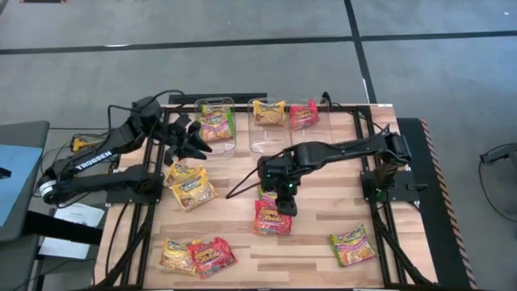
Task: Sort Maruchan noodles
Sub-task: Put the red noodle pack into the right transparent bin
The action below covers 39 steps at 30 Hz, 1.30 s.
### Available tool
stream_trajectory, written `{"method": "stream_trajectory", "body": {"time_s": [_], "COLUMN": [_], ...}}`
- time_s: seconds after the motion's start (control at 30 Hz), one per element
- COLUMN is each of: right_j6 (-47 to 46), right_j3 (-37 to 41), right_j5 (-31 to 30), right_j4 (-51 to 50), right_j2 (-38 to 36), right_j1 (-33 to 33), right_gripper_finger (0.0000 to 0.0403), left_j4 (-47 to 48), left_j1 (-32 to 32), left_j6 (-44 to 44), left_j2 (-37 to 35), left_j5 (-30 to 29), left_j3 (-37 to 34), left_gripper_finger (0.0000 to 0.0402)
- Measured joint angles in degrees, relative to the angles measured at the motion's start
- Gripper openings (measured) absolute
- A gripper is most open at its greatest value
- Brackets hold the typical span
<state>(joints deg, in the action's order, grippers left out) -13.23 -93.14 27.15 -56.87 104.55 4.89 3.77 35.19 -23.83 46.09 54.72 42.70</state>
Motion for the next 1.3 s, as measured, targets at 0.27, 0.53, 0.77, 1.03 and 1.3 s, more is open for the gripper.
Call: {"method": "stream_trajectory", "body": {"time_s": [0.27, 0.53, 0.77, 1.03, 1.3], "right_j6": [-1.2, -2.0, -2.6, -6.9, -9.8], "right_j3": [2.8, 2.8, 2.9, 2.9, 2.9], "right_j5": [-7.1, -9.6, -10.3, -9.6, -10.4], "right_j4": [3.1, 3.0, 1.4, 2.7, 3.5], "right_j2": [0.7, 5.6, 10.0, 12.3, 12.9], "right_j1": [0.0, 0.7, 1.8, 2.2, 2.2], "right_gripper_finger": [0.0209, 0.0244, 0.0244, 0.0244, 0.0187], "left_j4": [0.4, 0.9, 1.7, 1.9, 2.0], "left_j1": [-0.7, -0.7, -0.7, -0.7, -0.7], "left_j6": [0.0, 0.0, 0.7, 0.9, 0.9], "left_j2": [0.0, 0.0, 0.0, 0.0, 0.0], "left_j5": [0.0, 0.0, -0.1, 0.0, 0.0], "left_j3": [0.0, 0.0, 0.0, 0.0, 0.0], "left_gripper_finger": [0.0176, 0.0176, 0.0176, 0.0176, 0.0176]}}
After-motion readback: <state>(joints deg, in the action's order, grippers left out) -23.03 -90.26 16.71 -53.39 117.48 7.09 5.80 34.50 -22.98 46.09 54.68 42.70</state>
